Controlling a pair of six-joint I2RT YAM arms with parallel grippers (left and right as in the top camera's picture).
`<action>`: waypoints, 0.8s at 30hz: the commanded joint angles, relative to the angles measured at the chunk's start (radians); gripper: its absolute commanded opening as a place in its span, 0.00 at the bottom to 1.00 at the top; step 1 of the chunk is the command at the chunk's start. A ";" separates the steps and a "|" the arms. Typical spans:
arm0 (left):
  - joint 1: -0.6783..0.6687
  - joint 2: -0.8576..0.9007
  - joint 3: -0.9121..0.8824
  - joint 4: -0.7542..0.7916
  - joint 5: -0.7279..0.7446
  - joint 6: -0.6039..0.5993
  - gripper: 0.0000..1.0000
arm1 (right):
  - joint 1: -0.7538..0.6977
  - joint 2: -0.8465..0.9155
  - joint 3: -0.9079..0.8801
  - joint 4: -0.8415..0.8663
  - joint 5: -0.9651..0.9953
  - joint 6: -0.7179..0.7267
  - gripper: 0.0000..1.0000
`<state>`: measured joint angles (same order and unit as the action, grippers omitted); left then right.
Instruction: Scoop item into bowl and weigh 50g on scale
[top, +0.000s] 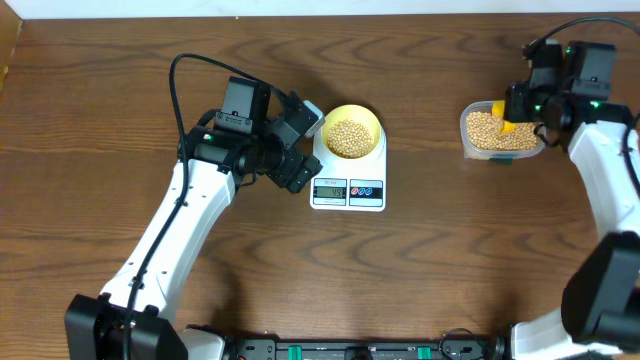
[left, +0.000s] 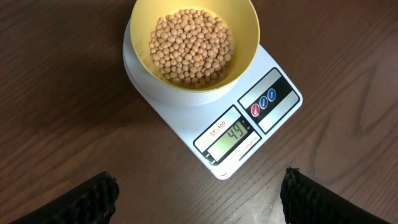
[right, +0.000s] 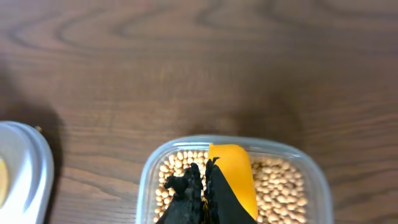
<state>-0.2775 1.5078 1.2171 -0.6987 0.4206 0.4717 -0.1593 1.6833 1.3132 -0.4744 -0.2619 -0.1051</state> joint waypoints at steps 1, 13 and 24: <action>0.004 -0.004 -0.011 0.000 0.013 0.006 0.86 | -0.012 -0.057 0.000 0.002 -0.010 0.014 0.01; 0.004 -0.004 -0.011 0.000 0.013 0.006 0.86 | -0.014 -0.061 -0.001 -0.007 -0.056 0.014 0.01; 0.004 -0.004 -0.011 0.000 0.013 0.006 0.86 | -0.040 -0.050 -0.001 -0.050 -0.090 -0.031 0.01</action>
<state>-0.2775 1.5078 1.2171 -0.6987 0.4206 0.4721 -0.1970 1.6279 1.3132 -0.5232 -0.3290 -0.1162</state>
